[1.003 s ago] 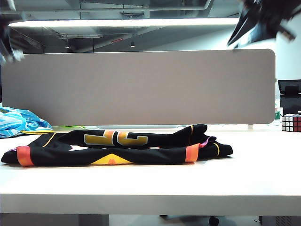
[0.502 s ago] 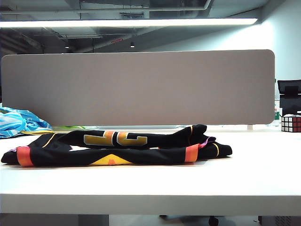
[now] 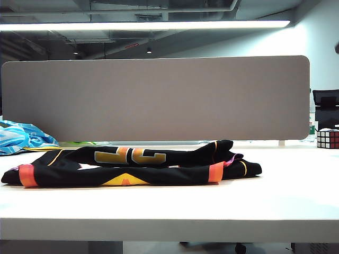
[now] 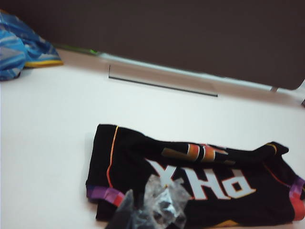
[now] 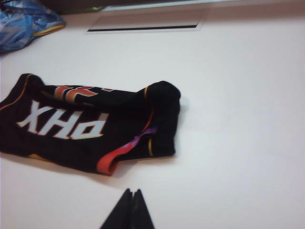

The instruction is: Fold the bottom side of the basketball jersey horizontally towards the center, about one-third of the way, and then fold the bottom of the basketball jersey up towards the top, creating a neat rectangle.

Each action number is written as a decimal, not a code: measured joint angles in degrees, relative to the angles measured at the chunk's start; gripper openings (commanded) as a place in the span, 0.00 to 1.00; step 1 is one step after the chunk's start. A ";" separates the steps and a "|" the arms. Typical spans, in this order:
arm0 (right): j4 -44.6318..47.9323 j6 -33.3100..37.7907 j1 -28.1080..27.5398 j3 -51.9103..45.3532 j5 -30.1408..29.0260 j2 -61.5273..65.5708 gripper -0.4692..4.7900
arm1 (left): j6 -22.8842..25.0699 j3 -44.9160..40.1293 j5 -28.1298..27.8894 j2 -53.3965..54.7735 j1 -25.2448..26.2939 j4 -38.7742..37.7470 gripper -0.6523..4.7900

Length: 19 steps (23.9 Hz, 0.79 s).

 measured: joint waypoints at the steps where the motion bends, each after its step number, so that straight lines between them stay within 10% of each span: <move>1: 1.27 0.02 0.22 -1.86 1.09 -1.33 0.08 | -0.35 -1.68 -0.09 -2.82 -0.02 0.66 0.11; 19: 23.65 -2.69 4.63 -26.29 11.45 -8.98 0.08 | -2.01 -22.38 0.46 -8.79 -2.82 23.74 0.11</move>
